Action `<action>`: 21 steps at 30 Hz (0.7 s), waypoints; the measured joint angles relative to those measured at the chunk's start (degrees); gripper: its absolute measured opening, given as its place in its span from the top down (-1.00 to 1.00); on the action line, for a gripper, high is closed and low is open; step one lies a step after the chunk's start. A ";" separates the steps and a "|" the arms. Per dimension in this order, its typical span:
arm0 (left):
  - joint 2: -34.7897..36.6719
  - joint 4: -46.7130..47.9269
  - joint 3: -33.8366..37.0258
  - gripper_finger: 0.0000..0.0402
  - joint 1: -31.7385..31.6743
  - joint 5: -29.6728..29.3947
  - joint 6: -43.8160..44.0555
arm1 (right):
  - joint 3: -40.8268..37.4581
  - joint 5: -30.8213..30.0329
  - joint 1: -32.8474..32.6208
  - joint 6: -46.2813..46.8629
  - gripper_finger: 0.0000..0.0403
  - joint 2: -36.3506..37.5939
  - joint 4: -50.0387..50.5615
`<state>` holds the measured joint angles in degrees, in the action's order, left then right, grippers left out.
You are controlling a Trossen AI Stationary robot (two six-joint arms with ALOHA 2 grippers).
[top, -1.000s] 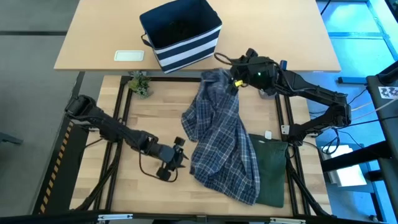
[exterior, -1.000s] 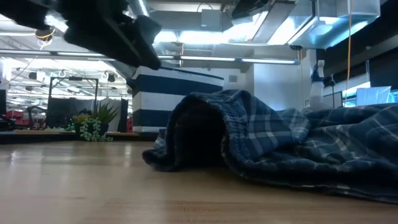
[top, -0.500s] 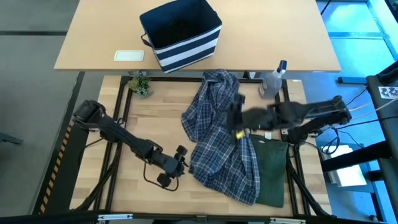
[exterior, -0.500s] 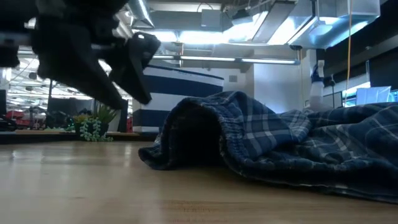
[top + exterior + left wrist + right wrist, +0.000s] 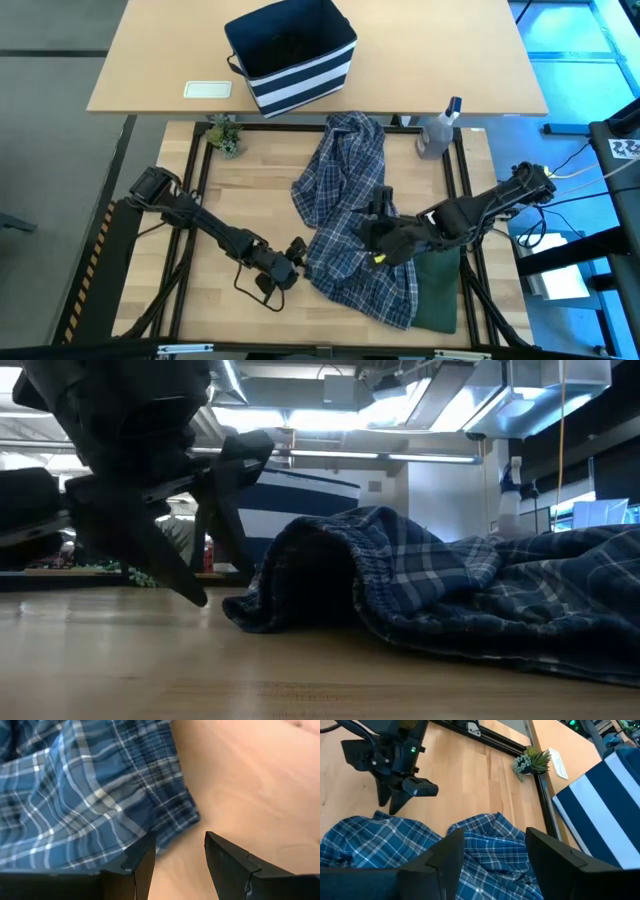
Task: Fold Laundry from Bin
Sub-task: Fold the blue checkered pants
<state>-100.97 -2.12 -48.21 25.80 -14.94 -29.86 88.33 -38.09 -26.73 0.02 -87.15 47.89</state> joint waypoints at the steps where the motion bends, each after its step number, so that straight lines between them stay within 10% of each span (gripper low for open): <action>1: 0.00 -0.03 0.00 0.19 -0.20 -0.05 -1.01 | 0.00 -0.09 0.07 0.03 -0.04 0.00 0.03; 21: 0.00 -1.71 -0.04 0.19 -1.49 1.10 -12.71 | 0.00 -3.01 0.12 -0.23 -0.04 0.00 -0.16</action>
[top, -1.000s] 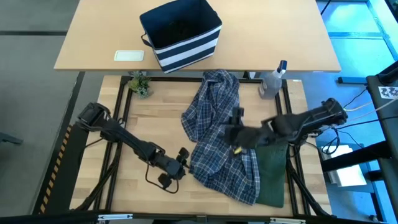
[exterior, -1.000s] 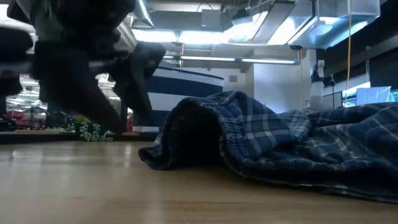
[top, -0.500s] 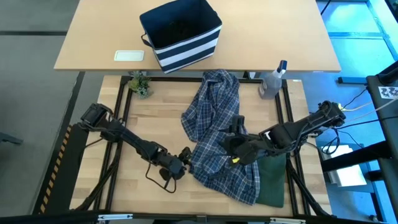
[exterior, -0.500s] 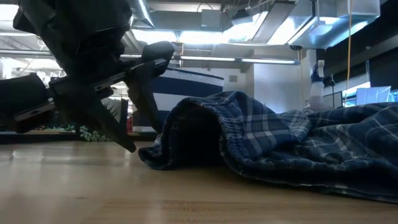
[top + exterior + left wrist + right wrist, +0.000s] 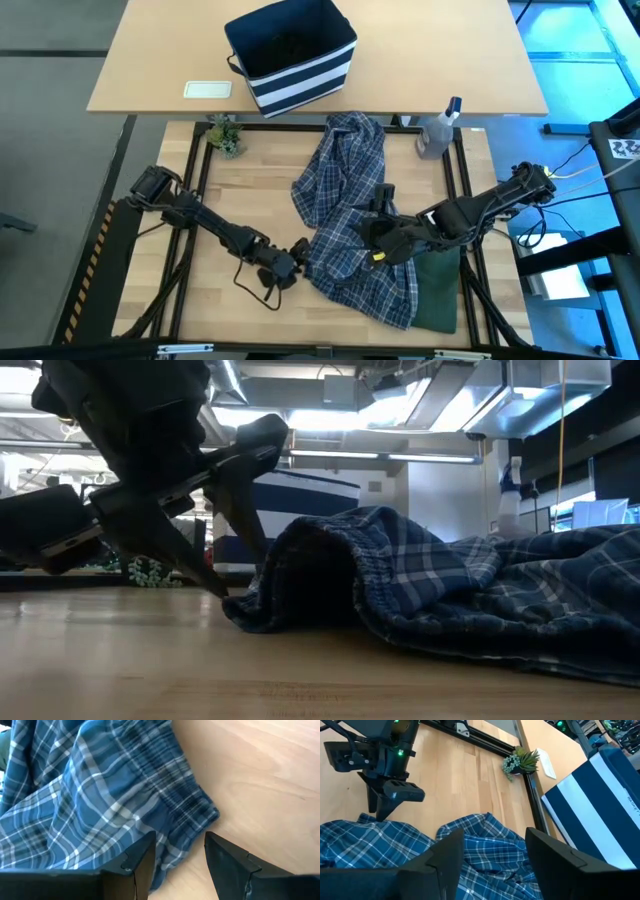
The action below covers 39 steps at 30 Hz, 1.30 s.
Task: Fold Laundry from Bin
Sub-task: Fold the blue checkered pants
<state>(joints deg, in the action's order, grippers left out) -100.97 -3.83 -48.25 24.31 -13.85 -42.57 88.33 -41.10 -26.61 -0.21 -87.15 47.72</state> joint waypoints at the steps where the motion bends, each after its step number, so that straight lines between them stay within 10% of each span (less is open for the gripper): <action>1: 0.00 0.27 0.00 0.19 0.18 -0.04 -0.02 | 0.00 0.00 0.00 -0.01 -0.04 0.00 0.00; 18: -6.52 -9.18 -0.15 0.22 0.55 -1.91 -4.13 | -0.02 -0.95 0.00 -0.07 -0.04 0.00 -0.04; 29: -6.01 -11.10 -0.17 0.94 0.61 -6.01 -1.15 | -0.02 -0.94 -0.03 -0.48 -0.04 0.00 0.58; 39: 9.73 3.71 -0.17 0.99 5.34 -16.18 7.59 | -0.02 -0.29 -0.07 0.78 -0.04 0.00 5.03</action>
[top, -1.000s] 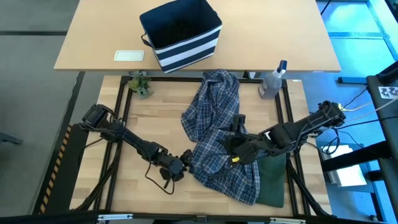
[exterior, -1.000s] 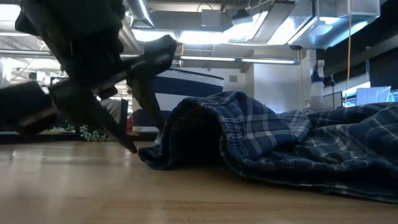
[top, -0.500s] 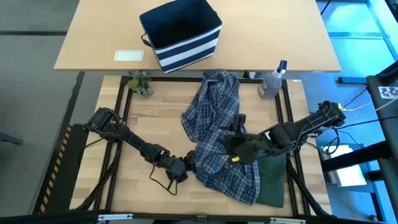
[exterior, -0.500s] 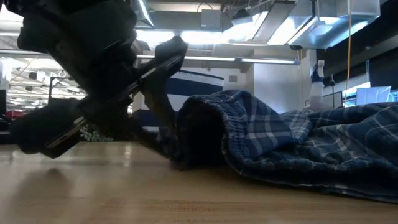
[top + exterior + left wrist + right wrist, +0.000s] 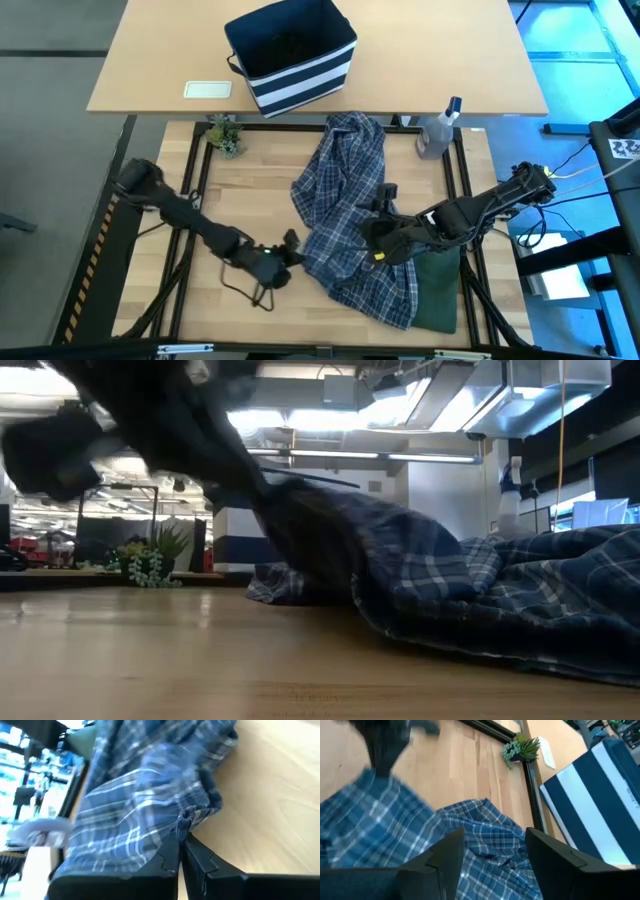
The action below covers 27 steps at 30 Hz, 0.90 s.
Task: Fold Laundry from Bin
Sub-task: Fold the blue checkered pants
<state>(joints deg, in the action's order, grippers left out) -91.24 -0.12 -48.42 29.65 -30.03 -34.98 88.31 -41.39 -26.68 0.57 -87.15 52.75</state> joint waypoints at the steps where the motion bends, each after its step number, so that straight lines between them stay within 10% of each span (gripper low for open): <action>1: 2.41 2.05 0.00 0.99 0.88 -0.87 1.37 | 0.00 0.13 0.00 0.53 -0.04 0.00 0.36; 11: 21.03 21.68 -0.01 1.00 8.04 -7.66 17.07 | -0.50 8.66 -1.63 3.97 -0.04 -1.94 2.34; 27: 22.99 30.10 0.00 1.00 4.32 -11.15 23.00 | -19.05 11.89 -15.33 11.35 -0.04 -4.68 -13.87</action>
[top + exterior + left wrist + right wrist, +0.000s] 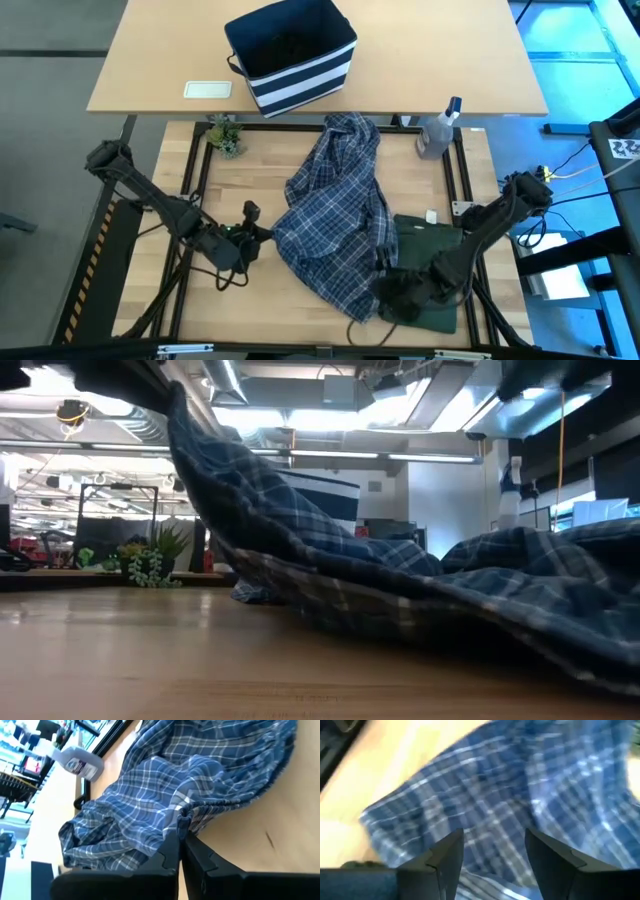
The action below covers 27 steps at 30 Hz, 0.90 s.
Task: Fold Laundry from Bin
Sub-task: Fold the blue checkered pants
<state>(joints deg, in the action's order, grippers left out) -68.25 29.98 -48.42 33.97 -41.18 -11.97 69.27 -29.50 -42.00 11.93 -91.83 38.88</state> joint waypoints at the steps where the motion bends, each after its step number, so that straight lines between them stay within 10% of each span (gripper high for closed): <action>1: 0.00 0.00 0.00 1.00 -0.51 0.15 -0.04 | -1.27 0.66 -0.45 -0.77 -0.04 -0.02 -2.01; 27: 0.02 -0.24 0.00 1.00 -9.59 1.91 -0.15 | -3.97 4.48 -5.98 -16.67 -0.04 -17.46 -24.63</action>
<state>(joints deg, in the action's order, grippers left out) -68.23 29.74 -48.42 24.38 -39.27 -12.12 65.30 -25.02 -47.99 -4.74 -109.29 14.25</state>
